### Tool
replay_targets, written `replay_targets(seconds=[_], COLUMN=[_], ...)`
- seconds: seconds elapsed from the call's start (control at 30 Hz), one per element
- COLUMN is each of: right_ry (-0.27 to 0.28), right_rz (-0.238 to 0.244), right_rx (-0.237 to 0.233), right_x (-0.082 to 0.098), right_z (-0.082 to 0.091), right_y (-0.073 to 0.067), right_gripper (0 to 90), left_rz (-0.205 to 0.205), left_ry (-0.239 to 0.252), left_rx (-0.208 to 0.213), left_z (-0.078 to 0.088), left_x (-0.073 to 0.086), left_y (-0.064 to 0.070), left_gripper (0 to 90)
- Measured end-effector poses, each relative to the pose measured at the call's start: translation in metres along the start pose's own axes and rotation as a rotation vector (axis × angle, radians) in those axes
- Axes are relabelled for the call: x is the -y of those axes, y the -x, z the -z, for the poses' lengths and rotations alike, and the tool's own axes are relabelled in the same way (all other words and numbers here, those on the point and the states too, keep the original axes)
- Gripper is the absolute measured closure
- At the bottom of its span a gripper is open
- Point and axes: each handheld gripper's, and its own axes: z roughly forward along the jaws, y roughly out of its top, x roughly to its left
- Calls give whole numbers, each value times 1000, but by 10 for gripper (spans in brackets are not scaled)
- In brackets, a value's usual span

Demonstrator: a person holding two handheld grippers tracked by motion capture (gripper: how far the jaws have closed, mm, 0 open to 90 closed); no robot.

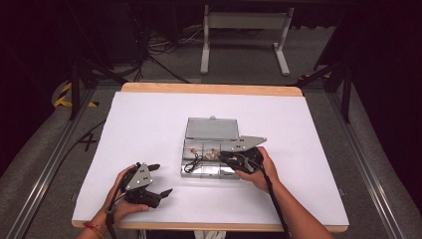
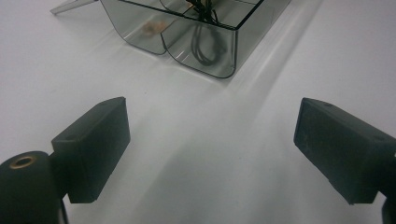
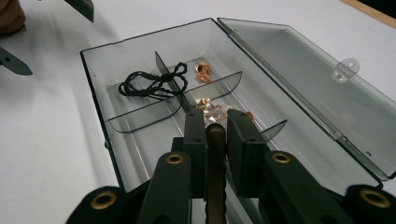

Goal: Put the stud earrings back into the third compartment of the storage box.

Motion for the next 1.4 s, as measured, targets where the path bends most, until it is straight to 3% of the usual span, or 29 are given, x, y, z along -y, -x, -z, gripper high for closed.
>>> replay_targets(seconds=[1.03,1.4], right_ry=[-44,-33], right_rz=[-32,-71], right_rx=[39,30], right_x=[11,12], right_z=[-16,-14], right_y=[4,6], right_gripper=[754,616], left_rz=[-22,-22], left_ry=[-13,-11], left_rx=[-5,-1], left_z=[-1,-1], left_x=[-1,-1], left_y=[2,2], left_gripper=[113,113])
